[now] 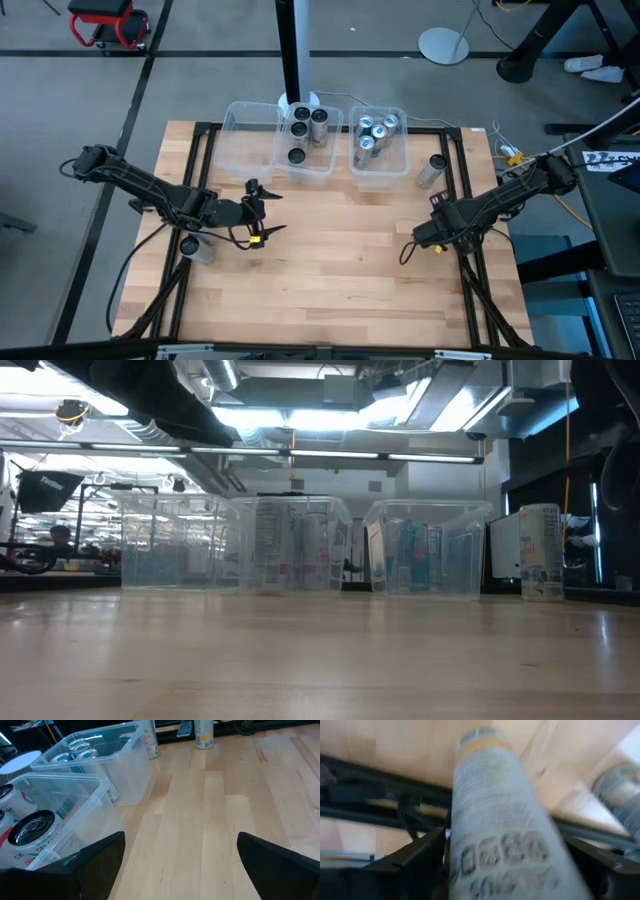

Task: Sort soda cans
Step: Move the white-yellow soda can to the center of the table

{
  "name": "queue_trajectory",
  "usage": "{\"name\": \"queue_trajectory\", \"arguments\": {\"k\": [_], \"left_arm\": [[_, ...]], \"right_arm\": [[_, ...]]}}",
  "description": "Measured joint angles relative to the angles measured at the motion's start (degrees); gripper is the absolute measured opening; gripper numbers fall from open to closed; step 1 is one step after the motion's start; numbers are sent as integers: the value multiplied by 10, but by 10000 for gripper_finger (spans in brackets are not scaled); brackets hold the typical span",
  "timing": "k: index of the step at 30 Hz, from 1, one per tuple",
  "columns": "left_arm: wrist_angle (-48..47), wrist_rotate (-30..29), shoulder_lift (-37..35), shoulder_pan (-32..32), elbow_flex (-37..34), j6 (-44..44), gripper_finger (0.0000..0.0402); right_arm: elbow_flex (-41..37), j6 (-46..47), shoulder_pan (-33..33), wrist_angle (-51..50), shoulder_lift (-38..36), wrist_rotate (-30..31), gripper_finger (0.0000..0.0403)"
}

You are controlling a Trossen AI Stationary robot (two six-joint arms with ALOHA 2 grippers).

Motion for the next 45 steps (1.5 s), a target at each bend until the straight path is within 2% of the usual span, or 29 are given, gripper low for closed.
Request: {"name": "queue_trajectory", "arguments": {"k": [6,10,14,18,24,28,31,38,45], "left_arm": [[0,0,0,0,0,0,373],[0,0,0,0,0,0,373],[0,0,0,0,0,0,373],[0,0,0,0,0,0,373],[0,0,0,0,0,0,373],[0,0,0,0,0,0,373],[1,0,0,0,0,0,373],[2,0,0,0,0,0,373],[0,0,1,0,0,0,373]], "right_arm": [[0,-21,0,31,0,0,273],[2,-21,0,32,0,-1,251],[24,-20,0,62,0,6,251],[55,-30,0,120,0,50,252],[75,-104,0,262,18,113,250],[105,-167,-6,288,69,151,250],[156,-229,-23,304,121,155,250],[328,-406,-73,291,269,165,250],[490,-527,-118,239,405,151,250]]}}
